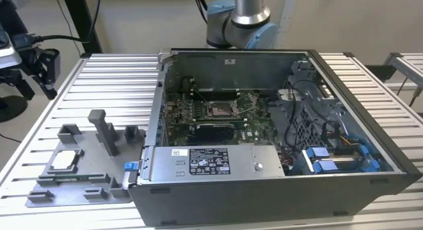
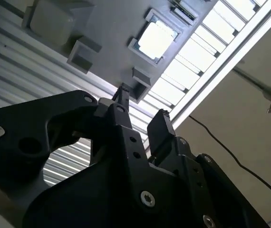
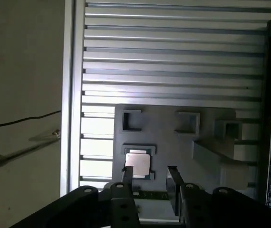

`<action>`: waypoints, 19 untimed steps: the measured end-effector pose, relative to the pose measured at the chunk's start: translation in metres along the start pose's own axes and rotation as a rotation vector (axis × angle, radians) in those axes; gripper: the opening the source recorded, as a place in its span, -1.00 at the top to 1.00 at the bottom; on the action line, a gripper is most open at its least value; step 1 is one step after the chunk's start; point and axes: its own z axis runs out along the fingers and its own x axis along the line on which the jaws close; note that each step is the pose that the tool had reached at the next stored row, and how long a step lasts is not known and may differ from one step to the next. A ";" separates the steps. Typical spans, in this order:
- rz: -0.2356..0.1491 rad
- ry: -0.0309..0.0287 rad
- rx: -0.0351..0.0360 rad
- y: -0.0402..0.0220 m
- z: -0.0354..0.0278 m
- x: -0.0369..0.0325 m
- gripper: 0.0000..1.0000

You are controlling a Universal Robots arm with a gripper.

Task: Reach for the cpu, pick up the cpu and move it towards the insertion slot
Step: 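Pick up the cpu and move it towards the insertion slot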

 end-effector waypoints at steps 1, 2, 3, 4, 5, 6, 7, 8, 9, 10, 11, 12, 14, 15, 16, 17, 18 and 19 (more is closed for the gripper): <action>0.000 0.0000 0.0000 0.0000 0.0000 0.0000 -1.00; 0.000 0.0000 0.0000 0.0000 0.0000 0.0000 -1.00; 0.000 0.0000 0.0000 0.0000 0.0000 0.0000 -1.00; 0.000 0.0000 0.0000 0.0000 0.0000 0.0000 -1.00; 0.000 0.0000 0.0000 0.0000 0.0000 0.0001 -1.00; 0.000 0.0000 0.0000 0.0000 0.0000 0.0001 -1.00; 0.000 0.0000 0.0000 0.0000 0.0000 0.0001 -1.00; 0.000 0.0000 0.0000 0.0000 0.0000 0.0001 -1.00; 0.000 0.0000 0.0000 0.0000 0.0000 0.0002 -1.00; 0.000 -0.0001 0.0000 0.0000 0.0000 0.0002 -1.00; 0.000 -0.0002 -0.0001 0.0000 0.0001 0.0005 -1.00; 0.000 -0.0002 -0.0001 0.0000 0.0001 0.0005 -1.00; 0.000 -0.0003 -0.0001 -0.0001 0.0014 0.0004 -1.00; 0.000 -0.0002 -0.0001 -0.0002 0.0027 0.0005 -1.00; 0.000 -0.0001 0.0000 -0.0002 0.0045 0.0004 -1.00; 0.000 0.0000 0.0000 -0.0003 0.0063 0.0005 -1.00; 0.001 -0.0002 -0.0001 -0.0004 0.0082 0.0006 -1.00; 0.001 -0.0002 -0.0001 -0.0005 0.0100 0.0008 -1.00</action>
